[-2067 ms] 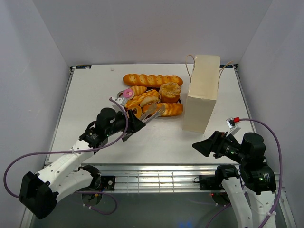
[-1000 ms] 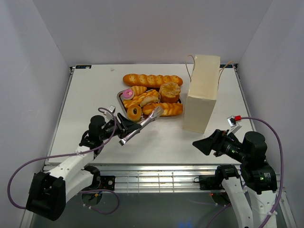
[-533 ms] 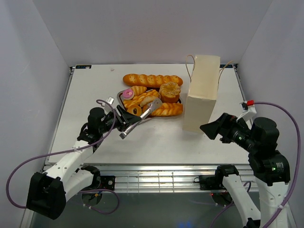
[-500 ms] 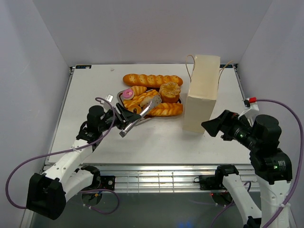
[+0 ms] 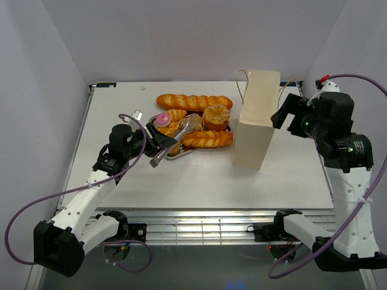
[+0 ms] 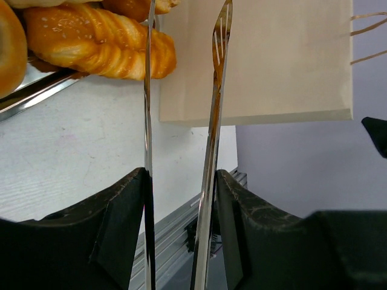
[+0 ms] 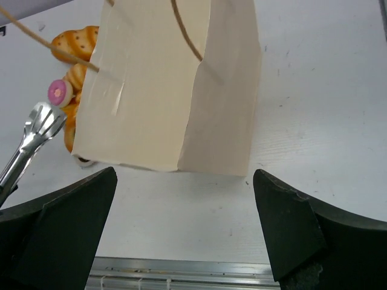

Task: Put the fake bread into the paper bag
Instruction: Pick up the clamp at the center of the board, then pick up the fake bread from the plate.

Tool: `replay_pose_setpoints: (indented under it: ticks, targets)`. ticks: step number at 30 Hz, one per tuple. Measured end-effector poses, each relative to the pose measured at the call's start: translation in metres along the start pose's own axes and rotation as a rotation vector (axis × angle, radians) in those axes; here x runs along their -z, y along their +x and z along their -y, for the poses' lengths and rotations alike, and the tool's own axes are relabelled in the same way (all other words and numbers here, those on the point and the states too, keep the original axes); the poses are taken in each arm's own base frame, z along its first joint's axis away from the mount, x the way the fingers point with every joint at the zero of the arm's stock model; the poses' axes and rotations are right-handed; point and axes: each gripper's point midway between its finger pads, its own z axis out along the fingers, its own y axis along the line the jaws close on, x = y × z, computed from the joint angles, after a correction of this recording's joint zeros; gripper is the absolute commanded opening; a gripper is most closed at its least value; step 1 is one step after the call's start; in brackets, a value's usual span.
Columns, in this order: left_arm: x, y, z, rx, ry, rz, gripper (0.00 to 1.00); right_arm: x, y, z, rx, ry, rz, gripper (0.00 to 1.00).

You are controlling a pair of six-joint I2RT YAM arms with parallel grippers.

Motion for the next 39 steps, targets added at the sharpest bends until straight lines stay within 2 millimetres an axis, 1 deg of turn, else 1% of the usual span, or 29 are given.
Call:
replay_pose_setpoints:
  ticks: [3,7,11,13,14,19,24,25,28,32,34,36,37,38,39]
  targets:
    - [0.000,-0.002,-0.008,-0.016,-0.056,0.001,0.59,-0.017,-0.010,0.005,0.021,0.046,-0.015,1.00]
    - [0.008,-0.019,-0.012,-0.088,-0.135,0.072,0.61,-0.033,-0.008,0.008,0.035,0.068,-0.054,1.00]
    - [0.020,-0.040,-0.017,-0.173,-0.219,0.156,0.61,-0.036,-0.007,0.009,0.046,0.069,-0.060,1.00]
    - [0.022,-0.046,-0.023,-0.193,-0.249,0.174,0.61,-0.036,-0.008,0.009,0.051,0.069,-0.058,1.00]
    - [0.023,-0.049,-0.029,-0.198,-0.270,0.178,0.61,-0.037,-0.008,0.009,0.053,0.070,-0.058,0.95]
    - [0.025,-0.058,-0.051,-0.188,-0.335,0.183,0.61,-0.044,-0.007,0.011,0.062,0.076,-0.073,0.89]
    - [0.036,-0.075,-0.066,-0.168,-0.375,0.218,0.62,-0.051,-0.006,0.010,0.073,0.068,-0.082,0.75]
    - [0.040,-0.080,-0.070,-0.159,-0.382,0.231,0.62,-0.053,-0.005,0.010,0.074,0.066,-0.084,0.71]
    - [0.047,-0.091,-0.077,-0.134,-0.382,0.248,0.62,-0.057,0.000,0.012,0.074,0.067,-0.096,0.65]
    - [0.057,-0.105,-0.092,-0.064,-0.356,0.265,0.62,-0.066,0.011,0.017,0.076,0.078,-0.121,0.52]
    - [0.060,-0.109,-0.100,-0.018,-0.337,0.268,0.61,-0.069,0.016,0.019,0.078,0.085,-0.134,0.50]
    - [0.061,-0.109,-0.105,0.019,-0.318,0.261,0.61,-0.072,0.020,0.021,0.079,0.090,-0.144,0.42]
    - [0.060,-0.106,-0.106,0.036,-0.307,0.250,0.61,-0.073,0.021,0.022,0.080,0.091,-0.145,0.40]
    - [0.058,-0.104,-0.105,0.047,-0.292,0.237,0.62,-0.073,0.022,0.022,0.081,0.091,-0.145,0.33]
    - [0.057,-0.102,-0.104,0.056,-0.281,0.228,0.62,-0.073,0.022,0.022,0.084,0.091,-0.146,0.29]
